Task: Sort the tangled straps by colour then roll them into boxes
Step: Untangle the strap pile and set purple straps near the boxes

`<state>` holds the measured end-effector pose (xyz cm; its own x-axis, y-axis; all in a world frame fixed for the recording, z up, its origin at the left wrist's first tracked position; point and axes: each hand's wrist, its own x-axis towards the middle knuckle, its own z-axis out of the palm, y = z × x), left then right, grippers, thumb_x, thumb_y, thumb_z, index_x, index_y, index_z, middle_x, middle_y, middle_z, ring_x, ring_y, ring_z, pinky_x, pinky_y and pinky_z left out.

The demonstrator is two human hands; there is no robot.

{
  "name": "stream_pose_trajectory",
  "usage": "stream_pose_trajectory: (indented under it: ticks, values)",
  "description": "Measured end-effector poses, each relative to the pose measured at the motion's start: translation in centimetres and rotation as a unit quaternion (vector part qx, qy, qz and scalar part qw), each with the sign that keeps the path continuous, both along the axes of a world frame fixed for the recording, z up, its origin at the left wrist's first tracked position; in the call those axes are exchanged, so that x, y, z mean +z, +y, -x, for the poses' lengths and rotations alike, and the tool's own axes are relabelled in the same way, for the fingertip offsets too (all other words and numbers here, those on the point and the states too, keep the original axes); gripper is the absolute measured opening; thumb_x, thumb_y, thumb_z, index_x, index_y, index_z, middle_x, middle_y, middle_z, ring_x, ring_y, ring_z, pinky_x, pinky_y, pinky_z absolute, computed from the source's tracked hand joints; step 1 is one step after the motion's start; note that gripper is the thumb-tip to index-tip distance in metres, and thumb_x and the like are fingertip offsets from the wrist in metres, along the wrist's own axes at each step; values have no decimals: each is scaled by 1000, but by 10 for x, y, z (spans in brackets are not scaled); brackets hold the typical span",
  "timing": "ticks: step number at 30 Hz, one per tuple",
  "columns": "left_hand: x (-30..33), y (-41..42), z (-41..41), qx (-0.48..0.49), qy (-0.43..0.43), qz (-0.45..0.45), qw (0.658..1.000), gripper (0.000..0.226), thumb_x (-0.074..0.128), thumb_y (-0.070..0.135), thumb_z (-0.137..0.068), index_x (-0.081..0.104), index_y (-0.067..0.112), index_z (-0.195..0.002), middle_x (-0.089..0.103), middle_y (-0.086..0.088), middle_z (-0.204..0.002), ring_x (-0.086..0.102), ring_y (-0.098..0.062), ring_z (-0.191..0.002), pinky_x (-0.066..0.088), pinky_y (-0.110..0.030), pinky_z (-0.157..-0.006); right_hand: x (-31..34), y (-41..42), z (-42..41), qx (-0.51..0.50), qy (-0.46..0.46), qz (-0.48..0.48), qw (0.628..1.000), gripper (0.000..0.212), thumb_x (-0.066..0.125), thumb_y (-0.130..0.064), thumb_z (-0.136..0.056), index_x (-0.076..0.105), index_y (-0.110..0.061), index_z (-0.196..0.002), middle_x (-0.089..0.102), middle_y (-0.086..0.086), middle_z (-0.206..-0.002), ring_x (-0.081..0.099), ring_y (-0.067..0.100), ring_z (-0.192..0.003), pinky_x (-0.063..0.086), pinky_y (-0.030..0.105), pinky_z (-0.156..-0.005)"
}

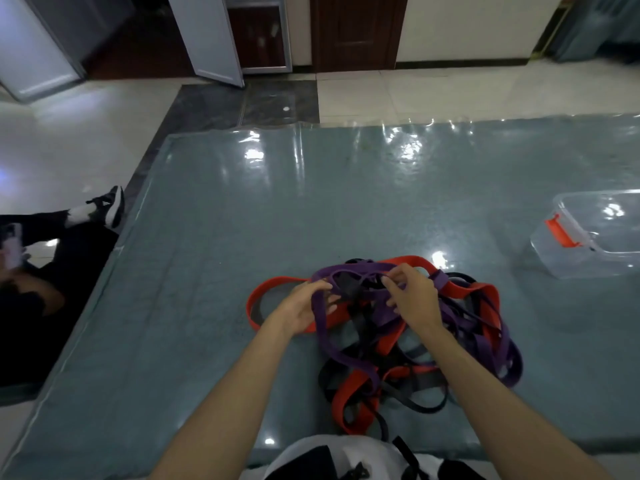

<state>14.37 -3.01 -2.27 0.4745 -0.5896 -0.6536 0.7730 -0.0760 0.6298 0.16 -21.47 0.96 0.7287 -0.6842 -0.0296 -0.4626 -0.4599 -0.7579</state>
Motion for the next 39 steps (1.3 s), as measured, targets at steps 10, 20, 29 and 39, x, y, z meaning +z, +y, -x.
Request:
stream_pose_trajectory:
  ticks: [10, 20, 29, 39]
  values:
    - [-3, 13, -16, 37, -230, -70, 970, 69, 91, -8, -68, 62, 16, -125, 76, -10, -116, 73, -23, -105, 60, -38, -93, -38, 2, 2, 359, 200, 37, 911, 50, 72, -56, -85, 63, -41, -132, 57, -7, -141, 52, 14, -131, 40, 35, -112]
    - [-1, 29, -45, -43, -340, -95, 935, 73, 97, 11, -64, 63, 23, -127, 74, 0, -116, 72, -15, -105, 59, -32, -92, -58, -6, -1, 278, 238, 166, 916, 14, 65, -39, -95, 72, -28, -98, 72, -7, -95, 68, 24, -106, 46, 39, -90]
    - [9, 30, -61, 96, -424, -129, 891, 23, 65, -6, -95, 67, 12, -109, 67, 6, -86, 60, 5, -70, 49, -27, -73, -52, -18, -33, 31, 134, -80, 987, 53, 76, -62, -83, 57, -17, -103, 69, 6, -98, 66, 27, -94, 54, 42, -86]
    - [26, 38, -55, 71, -471, -133, 869, 30, 61, 13, -103, 61, 19, -132, 69, 6, -119, 66, -3, -93, 55, -26, -90, -55, -32, -69, 145, 246, -14, 958, 52, 58, -32, -103, 46, -23, -153, 65, 18, -138, 62, 39, -124, 48, 43, -104]
